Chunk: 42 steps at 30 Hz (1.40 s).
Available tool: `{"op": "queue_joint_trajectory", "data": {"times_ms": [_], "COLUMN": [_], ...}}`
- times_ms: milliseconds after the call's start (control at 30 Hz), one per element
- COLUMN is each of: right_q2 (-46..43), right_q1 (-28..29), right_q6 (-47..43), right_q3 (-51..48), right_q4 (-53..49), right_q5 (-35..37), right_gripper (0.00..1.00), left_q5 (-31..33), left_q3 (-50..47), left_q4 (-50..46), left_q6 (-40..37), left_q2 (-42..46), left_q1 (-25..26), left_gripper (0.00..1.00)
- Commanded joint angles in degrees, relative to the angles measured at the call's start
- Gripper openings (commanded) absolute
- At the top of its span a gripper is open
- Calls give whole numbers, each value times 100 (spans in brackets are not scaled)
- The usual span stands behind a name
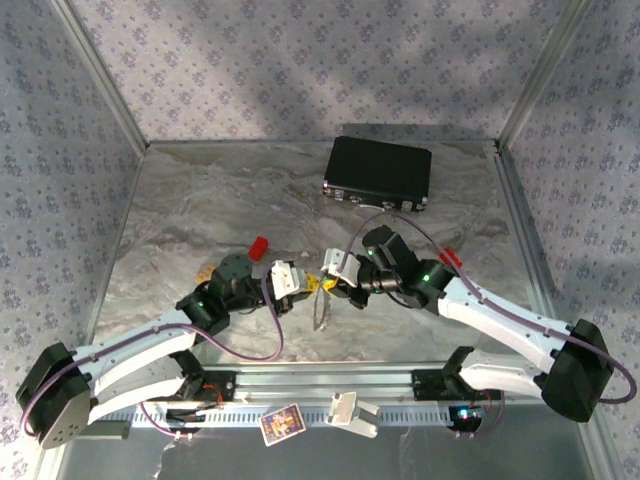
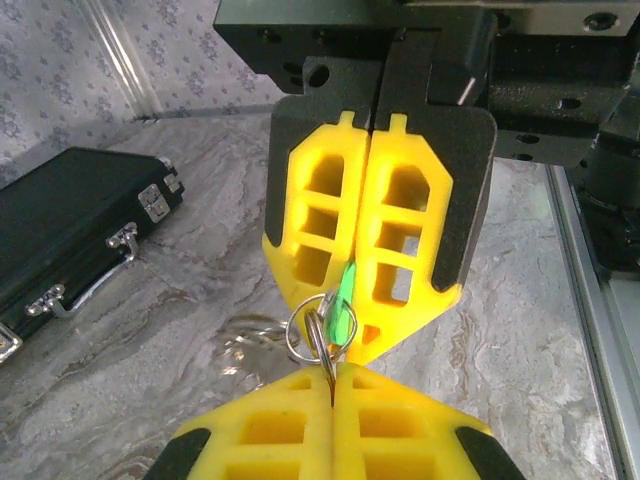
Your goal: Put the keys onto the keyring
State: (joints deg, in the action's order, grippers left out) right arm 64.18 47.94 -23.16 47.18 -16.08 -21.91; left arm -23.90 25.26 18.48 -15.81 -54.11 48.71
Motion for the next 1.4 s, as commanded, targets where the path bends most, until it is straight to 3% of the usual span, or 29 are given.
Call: {"op": "queue_joint_trajectory", "data": {"times_ms": [0,600,633,700,733,800,967,1067,1167,1367], "right_q2": [-60,-317,-339,-376,-380,-376,-239,34,399,1155], "right_q1": [-93,-104,-91,-63,-45,-3,91,151,223,488], "right_q6": [109,-204,-220,-233,-249,-292,-455,-626,-657,-454], "right_q3": [-7,373,409,500,541,641,825,1020,1330,1809], "right_q4": [144,-610,-631,-682,-703,-775,-927,-851,-662,307], "right_q5": [99,551,565,606,637,730,999,1091,908,506], "right_gripper": [0,0,0,0,0,0,0,0,0,0], "left_q5": [-125,-17,35,154,238,481,1306,2161,3058,4105], "left_q3": [97,252,252,199,142,-11,-244,-355,-463,-483], "left_q4": [87,-331,-306,-166,-40,253,490,472,398,-95], "left_q6": [26,-152,-135,-66,-18,97,440,705,945,1648], "left_q2": [57,-80,-67,-24,16,175,726,1138,1517,2058], "left_q1": [-10,-29,-30,-37,-47,-76,-269,-376,-518,-1036], "left_gripper": [0,0,3,33,42,52,56,59,62,67]}}
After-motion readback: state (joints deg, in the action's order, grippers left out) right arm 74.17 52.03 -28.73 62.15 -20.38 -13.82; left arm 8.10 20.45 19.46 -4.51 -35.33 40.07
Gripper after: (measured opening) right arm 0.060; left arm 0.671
